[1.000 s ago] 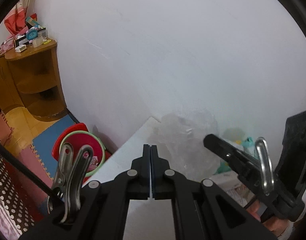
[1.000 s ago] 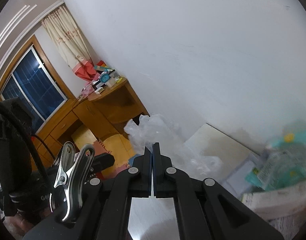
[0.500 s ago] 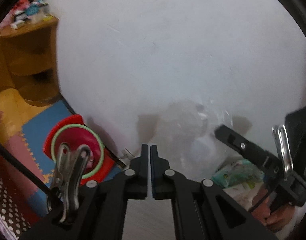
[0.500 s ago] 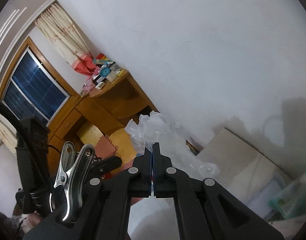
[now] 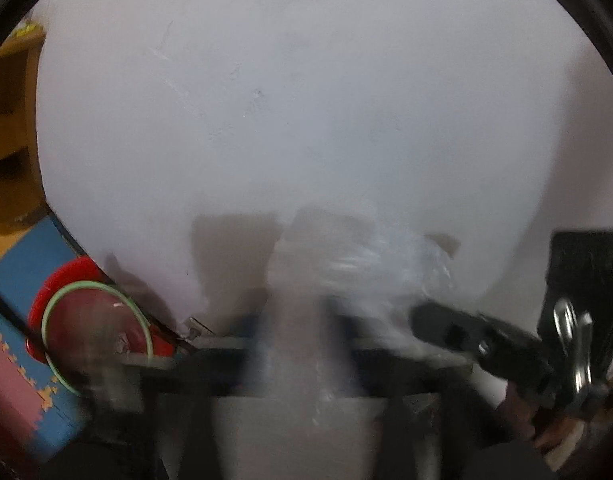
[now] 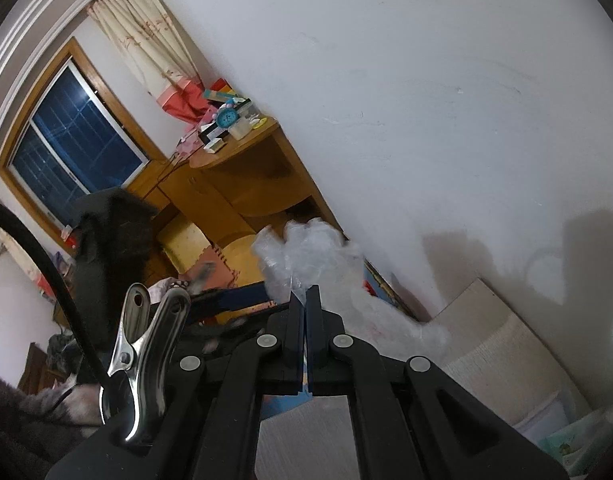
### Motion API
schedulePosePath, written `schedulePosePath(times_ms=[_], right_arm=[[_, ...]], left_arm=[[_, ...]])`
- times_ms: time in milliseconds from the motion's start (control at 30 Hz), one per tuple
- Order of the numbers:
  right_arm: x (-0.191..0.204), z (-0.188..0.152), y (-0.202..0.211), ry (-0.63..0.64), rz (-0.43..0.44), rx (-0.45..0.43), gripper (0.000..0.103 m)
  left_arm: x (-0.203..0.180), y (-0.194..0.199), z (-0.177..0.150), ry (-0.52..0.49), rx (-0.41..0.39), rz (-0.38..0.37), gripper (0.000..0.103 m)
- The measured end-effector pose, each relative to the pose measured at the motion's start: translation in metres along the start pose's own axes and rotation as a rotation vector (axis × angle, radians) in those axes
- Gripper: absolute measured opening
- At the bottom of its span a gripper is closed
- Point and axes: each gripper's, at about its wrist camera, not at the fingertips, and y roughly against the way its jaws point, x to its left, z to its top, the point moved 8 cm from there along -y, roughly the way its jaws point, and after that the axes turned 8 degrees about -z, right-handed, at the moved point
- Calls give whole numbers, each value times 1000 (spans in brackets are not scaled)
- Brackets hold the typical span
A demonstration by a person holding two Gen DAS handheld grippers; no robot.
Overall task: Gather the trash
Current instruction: 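Carry the clear plastic bag with the left tool over the red bucket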
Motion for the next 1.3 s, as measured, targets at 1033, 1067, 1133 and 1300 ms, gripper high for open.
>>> schedulePosePath(times_ms=[1033,1067,1133,1300], right_arm=[[59,-8,-209,-37,-13,260,1],[57,-11,-221,-53,-18,274,1],[51,-18,-245,-73,-37,308,1],[42,-35,-303,-45,-92,408,1]], left_arm=[[199,52,-4,249,-105,278,1],[208,46,-6,260,-100,287,1],[229,33,-13,283,-83,300,1],[275,4,-32,336,-52,330,1]])
